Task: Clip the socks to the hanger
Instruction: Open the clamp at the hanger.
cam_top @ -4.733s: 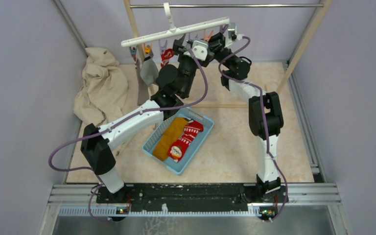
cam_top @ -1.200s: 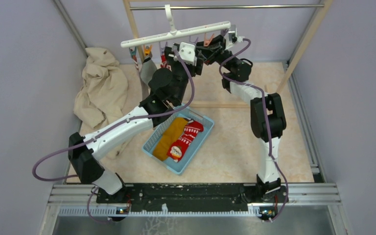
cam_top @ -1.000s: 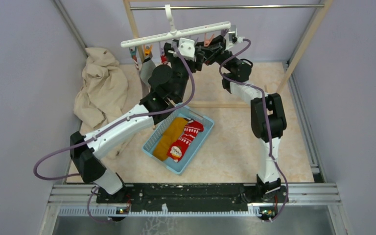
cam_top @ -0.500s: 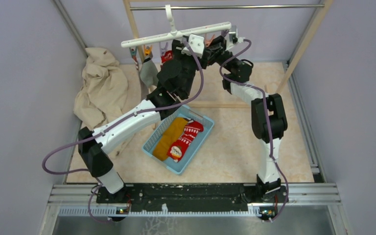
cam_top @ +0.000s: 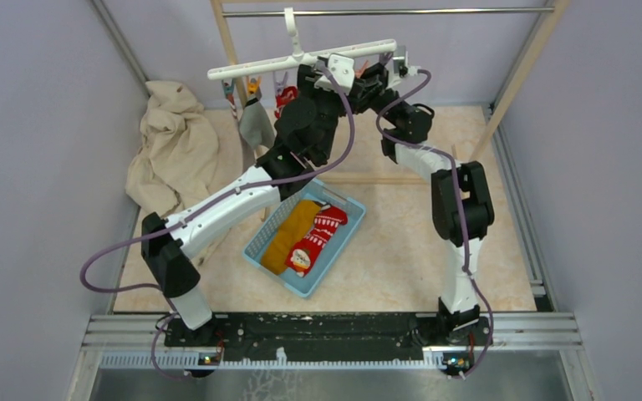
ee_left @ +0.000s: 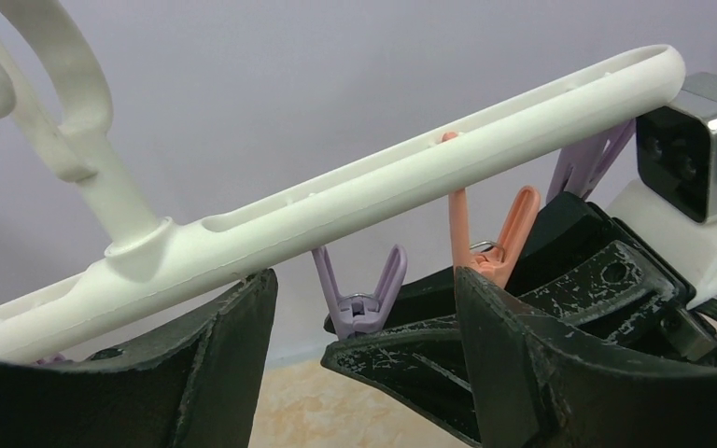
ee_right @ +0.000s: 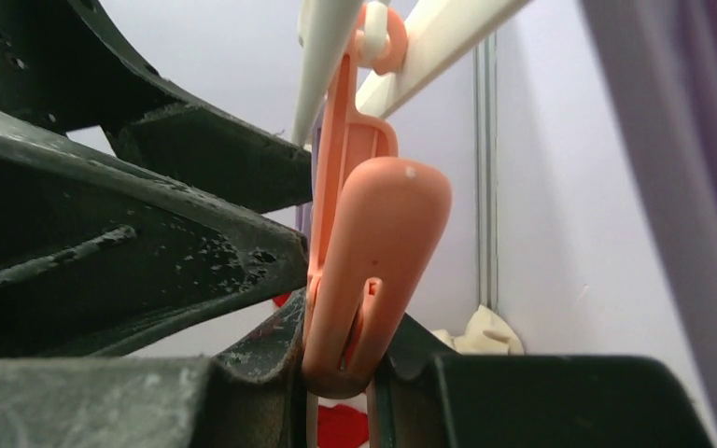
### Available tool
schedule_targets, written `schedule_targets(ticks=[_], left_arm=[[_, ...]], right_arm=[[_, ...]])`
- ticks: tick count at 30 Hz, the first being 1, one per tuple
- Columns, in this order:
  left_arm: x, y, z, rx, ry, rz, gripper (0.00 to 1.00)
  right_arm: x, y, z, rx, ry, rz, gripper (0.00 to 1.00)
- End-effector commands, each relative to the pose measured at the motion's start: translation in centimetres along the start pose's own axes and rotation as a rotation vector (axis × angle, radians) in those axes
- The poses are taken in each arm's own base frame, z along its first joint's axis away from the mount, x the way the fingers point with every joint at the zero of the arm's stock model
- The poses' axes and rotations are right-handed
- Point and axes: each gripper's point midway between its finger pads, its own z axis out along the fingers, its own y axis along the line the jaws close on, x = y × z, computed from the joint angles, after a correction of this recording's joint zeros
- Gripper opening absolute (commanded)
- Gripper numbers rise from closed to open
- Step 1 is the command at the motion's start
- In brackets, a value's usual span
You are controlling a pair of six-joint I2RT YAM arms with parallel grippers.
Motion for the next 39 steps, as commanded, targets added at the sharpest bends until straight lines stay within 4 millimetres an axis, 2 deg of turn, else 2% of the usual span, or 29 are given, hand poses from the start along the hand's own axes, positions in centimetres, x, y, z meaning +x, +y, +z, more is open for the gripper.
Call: schedule_targets(ticks=[1, 16, 22, 29, 30, 35, 36, 38, 39], left_arm=[[-1.0, 1.2, 0.9, -0.047, -0.02, 0.005, 0.76], [-1.0, 1.2, 2.5, -0.061, -0.027, 0.007, 0.72], [-1.1, 1.5, 2.4, -0.061, -0.031, 0.004, 0.52], [-0.2, 0.9, 2.2, -0.033, -0.017, 0.005, 0.04], [-0.2, 0.9, 2.2, -0.031, -0.016, 0.001, 0.0], [-0.6, 0.5, 1.7, 0.019, -0.02, -0.03, 0.0], [-0.7, 0.4, 1.6, 0.028, -0.019, -0.039, 0.0], [-0.9, 0.5, 1.5, 0.043, -0.014, -0.065, 0.0], [-0.9, 0.5, 1.4, 0.05, -0.012, -0.073, 0.0]], right_arm=[[-0.5, 4.3, 0.0, -0.168, 0.026, -0.148, 0.0], [-0.3, 4.5, -0.3, -0.167, 0.037, -0.145, 0.0], [0.0, 4.5, -0.4, -0.164, 0.043, -0.141, 0.0], [0.3, 4.4, -0.6, -0.161, 0.048, -0.136, 0.0], [0.3, 4.4, -0.6, -0.16, 0.049, -0.134, 0.0], [0.3, 4.4, -0.7, -0.155, 0.047, -0.132, 0.0], [0.3, 4.3, -0.8, -0.15, 0.045, -0.13, 0.07], [0.1, 4.0, -1.0, -0.131, 0.035, -0.129, 0.32], [-0.1, 3.9, -1.2, -0.12, 0.032, -0.13, 0.42]])
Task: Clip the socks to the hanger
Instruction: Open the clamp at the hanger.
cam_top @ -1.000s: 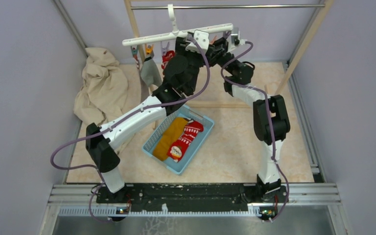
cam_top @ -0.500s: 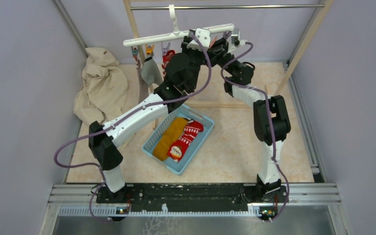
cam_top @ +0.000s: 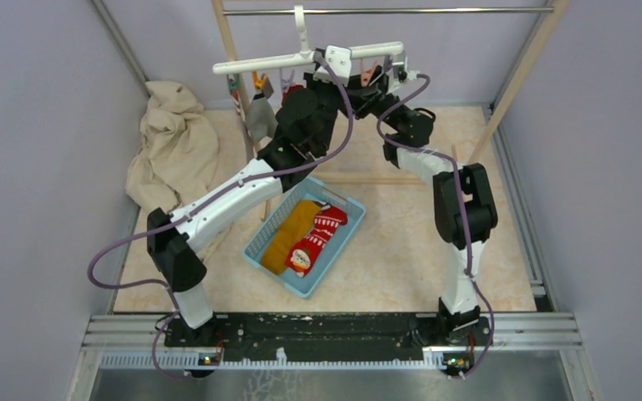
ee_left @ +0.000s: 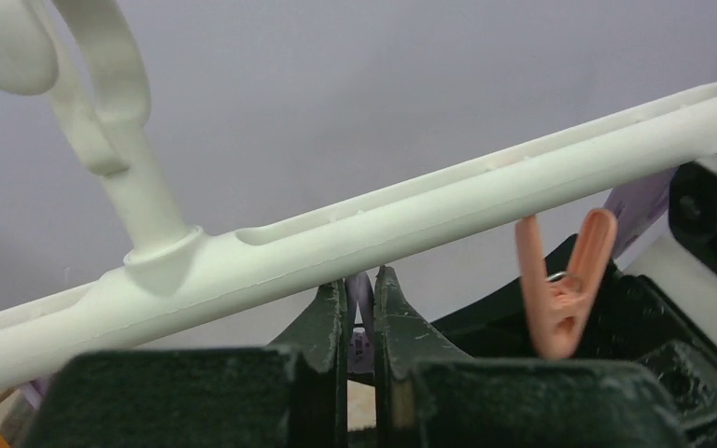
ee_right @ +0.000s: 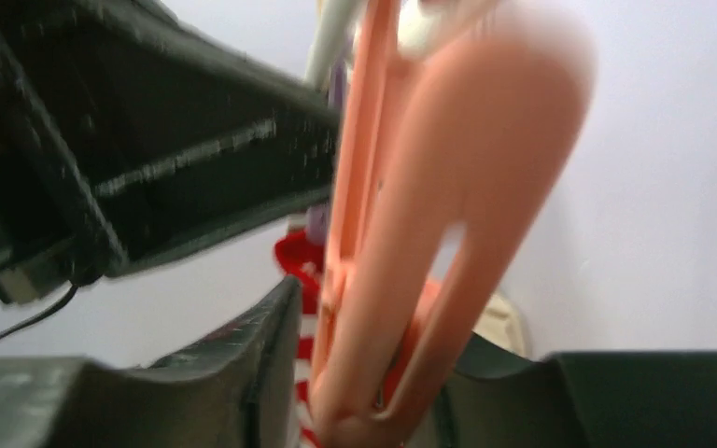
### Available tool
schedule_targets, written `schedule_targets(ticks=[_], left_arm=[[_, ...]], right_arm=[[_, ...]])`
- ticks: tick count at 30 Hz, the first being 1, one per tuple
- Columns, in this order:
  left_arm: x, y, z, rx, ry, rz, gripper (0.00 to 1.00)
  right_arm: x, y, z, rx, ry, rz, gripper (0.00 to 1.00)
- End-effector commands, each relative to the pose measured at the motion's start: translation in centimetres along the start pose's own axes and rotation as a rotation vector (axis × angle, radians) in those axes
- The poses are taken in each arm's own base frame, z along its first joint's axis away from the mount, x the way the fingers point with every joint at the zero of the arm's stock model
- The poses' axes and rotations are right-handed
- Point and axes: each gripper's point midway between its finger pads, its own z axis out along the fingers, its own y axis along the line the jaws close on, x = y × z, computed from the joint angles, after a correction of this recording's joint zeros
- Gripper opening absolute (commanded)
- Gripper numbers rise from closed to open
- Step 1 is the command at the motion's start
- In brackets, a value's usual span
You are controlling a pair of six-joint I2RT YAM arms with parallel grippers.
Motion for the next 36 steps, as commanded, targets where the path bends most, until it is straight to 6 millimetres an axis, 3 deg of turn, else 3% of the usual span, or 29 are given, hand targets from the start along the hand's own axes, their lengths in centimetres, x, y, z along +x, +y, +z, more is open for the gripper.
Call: schedule_targets(ticks=[1, 5, 10, 20, 29, 34, 36], left_arm=[[-1.5, 0.5, -0.5, 0.058, -0.011, -0.059, 0.0], [-1.3, 1.0, -0.5, 0.06, -0.005, -0.068, 0.0], [-1.3, 1.1, -0.8, 0.078, 0.0, -0.092, 0.0], [-0.8, -1.2, -2.0, 0.203, 0.061, -0.226, 0.0], [0.5, -3.1, -3.8, 0.314, 0.069, -0.295, 0.0], [0.2, -3.9, -5.0, 0.388, 0.031, -0.343, 0.0], [0.3, -4.1, -5.2, 0.401, 0.027, -0.345, 0.0]], right_arm=[[-0.2, 3.5, -0.9, -0.139, 0.03, -0.134, 0.5], [-0.8, 2.8, -2.5, -0.08, 0.03, -0.15, 0.64], [-0.1, 2.4, -4.3, -0.028, 0.052, -0.154, 0.65], [2.0, 3.3, -6.6, 0.015, 0.105, -0.117, 0.6], [7.4, 4.4, -11.3, 0.153, 0.195, 0.043, 0.61], [12.4, 5.1, -12.6, 0.285, 0.358, 0.06, 0.63], [13.4, 5.5, -12.5, 0.303, 0.399, 0.027, 0.63]])
